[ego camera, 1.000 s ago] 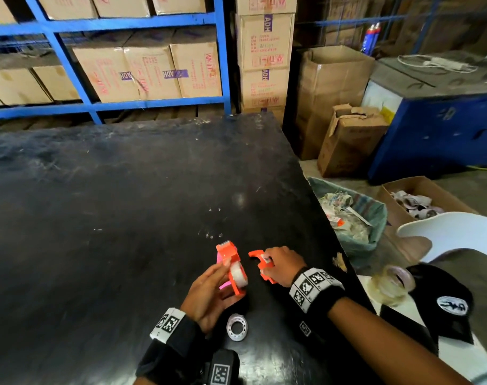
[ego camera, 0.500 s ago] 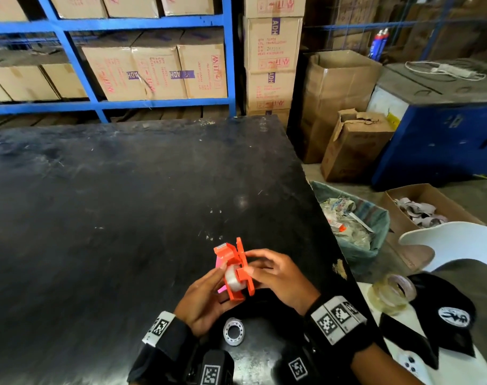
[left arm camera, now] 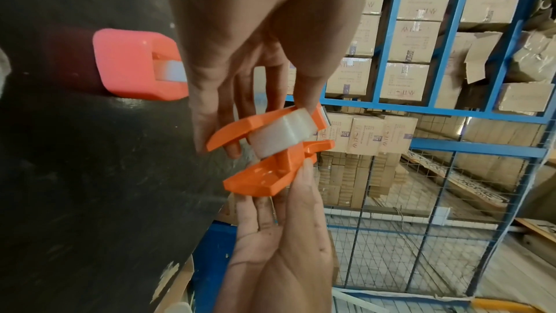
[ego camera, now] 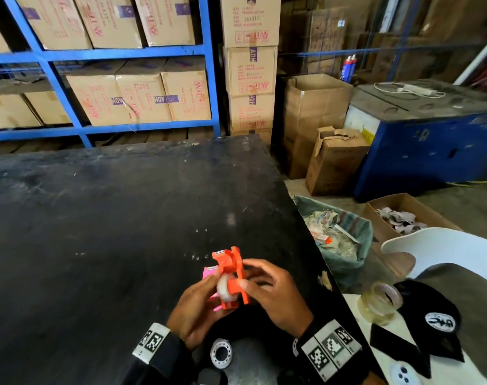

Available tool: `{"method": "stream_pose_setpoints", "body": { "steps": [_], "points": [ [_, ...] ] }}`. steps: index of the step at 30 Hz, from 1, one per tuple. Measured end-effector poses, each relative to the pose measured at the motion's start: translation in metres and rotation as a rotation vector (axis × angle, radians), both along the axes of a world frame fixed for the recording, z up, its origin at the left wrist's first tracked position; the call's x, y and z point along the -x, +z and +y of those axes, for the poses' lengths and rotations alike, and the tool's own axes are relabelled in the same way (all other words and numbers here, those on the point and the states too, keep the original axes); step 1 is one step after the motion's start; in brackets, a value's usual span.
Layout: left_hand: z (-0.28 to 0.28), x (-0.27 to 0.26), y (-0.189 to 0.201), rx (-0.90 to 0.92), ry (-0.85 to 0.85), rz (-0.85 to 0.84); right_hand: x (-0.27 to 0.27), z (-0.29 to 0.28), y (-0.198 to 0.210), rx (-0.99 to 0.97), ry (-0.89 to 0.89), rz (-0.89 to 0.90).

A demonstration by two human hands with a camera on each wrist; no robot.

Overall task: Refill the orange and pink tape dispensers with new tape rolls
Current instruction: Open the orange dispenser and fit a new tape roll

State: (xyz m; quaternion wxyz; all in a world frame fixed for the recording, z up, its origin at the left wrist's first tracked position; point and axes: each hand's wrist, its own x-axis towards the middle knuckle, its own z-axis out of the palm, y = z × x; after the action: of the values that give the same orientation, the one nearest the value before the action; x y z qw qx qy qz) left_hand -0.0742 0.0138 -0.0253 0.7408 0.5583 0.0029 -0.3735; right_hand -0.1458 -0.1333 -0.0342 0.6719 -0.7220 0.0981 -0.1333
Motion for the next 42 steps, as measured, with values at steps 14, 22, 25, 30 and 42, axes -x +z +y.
{"method": "stream_pose_setpoints", "body": {
  "steps": [14, 22, 25, 30, 42],
  "points": [
    [-0.01, -0.004, 0.027, 0.013, -0.006, -0.189, -0.003, 0.005, 0.007, -0.028, -0.097, -0.125],
    [-0.015, -0.011, 0.036, -0.051, 0.089, -0.247, -0.012, -0.001, 0.027, 0.057, -0.064, -0.141],
    [-0.015, -0.009, 0.034, -0.048, 0.117, -0.239, -0.012, -0.003, 0.032, 0.297, -0.118, -0.155],
    [-0.013, -0.006, 0.036, -0.045, 0.121, -0.28, -0.017, -0.004, 0.043, 0.494, -0.022, -0.09],
    [-0.01, -0.008, 0.035, -0.057, 0.128, -0.259, -0.031, -0.009, 0.064, 0.275, 0.092, -0.125]
  ]
}}
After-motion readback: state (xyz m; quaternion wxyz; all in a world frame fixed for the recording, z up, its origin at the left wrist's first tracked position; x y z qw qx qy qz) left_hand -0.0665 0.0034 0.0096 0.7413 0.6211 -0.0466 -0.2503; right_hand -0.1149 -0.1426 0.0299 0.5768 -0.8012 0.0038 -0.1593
